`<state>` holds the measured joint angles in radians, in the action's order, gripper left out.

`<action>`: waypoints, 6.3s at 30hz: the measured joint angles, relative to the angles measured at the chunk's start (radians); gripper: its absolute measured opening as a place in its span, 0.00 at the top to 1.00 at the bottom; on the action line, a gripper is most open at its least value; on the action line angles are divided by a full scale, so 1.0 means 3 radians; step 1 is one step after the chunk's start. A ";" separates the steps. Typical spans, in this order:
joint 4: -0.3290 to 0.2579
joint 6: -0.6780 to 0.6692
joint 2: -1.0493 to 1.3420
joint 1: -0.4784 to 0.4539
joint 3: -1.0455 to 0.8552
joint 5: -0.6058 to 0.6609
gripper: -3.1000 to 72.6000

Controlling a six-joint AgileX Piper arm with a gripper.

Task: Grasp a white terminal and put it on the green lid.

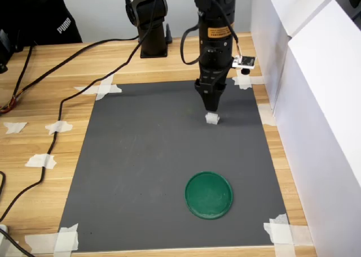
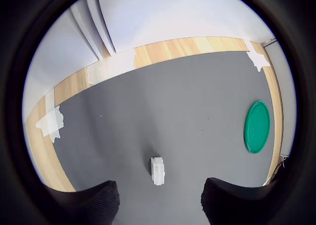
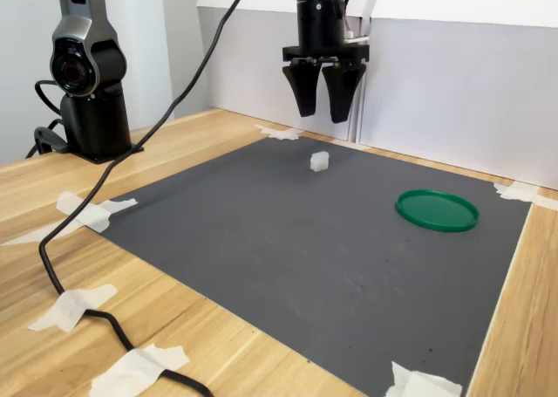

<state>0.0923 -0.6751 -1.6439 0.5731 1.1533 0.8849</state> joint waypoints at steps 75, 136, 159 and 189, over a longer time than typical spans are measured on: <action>0.0045 0.0450 -0.0608 -0.0011 0.0058 -0.0119 0.84; -0.0198 0.0683 -0.1973 -0.0840 0.2907 0.1092 0.44; -0.0464 0.0683 -0.0657 -0.0840 0.1829 0.0448 0.93; -0.1688 0.0683 0.2903 -0.1952 -0.2026 -0.2286 0.98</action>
<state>-0.4142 -0.4701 -0.7731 -0.0126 0.5455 0.1992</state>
